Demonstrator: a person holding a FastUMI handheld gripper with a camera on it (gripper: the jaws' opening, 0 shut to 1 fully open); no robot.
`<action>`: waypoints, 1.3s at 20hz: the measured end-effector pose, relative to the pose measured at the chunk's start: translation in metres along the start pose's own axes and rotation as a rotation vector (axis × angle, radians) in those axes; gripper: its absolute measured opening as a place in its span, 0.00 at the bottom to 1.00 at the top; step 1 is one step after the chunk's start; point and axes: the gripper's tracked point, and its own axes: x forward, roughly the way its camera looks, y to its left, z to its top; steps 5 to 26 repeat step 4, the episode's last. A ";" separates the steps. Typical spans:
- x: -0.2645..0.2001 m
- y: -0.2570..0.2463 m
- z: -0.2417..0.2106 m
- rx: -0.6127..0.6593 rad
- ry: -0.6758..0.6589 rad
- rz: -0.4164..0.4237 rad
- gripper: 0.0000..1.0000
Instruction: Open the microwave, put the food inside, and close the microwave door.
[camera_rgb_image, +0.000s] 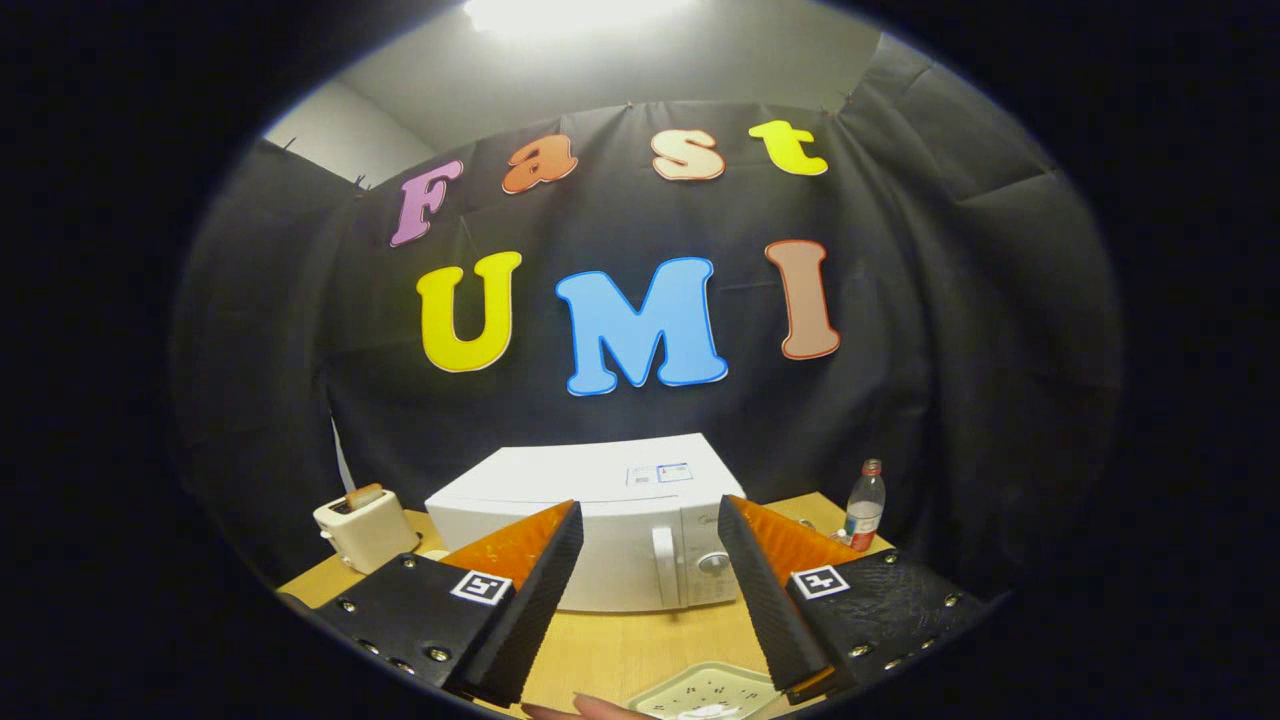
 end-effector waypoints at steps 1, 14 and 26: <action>0.002 0.000 -0.001 -0.003 0.000 0.003 0.87; 0.003 -0.002 -0.004 -0.031 0.003 -0.015 0.86; 0.003 -0.002 -0.004 -0.031 0.003 -0.015 0.86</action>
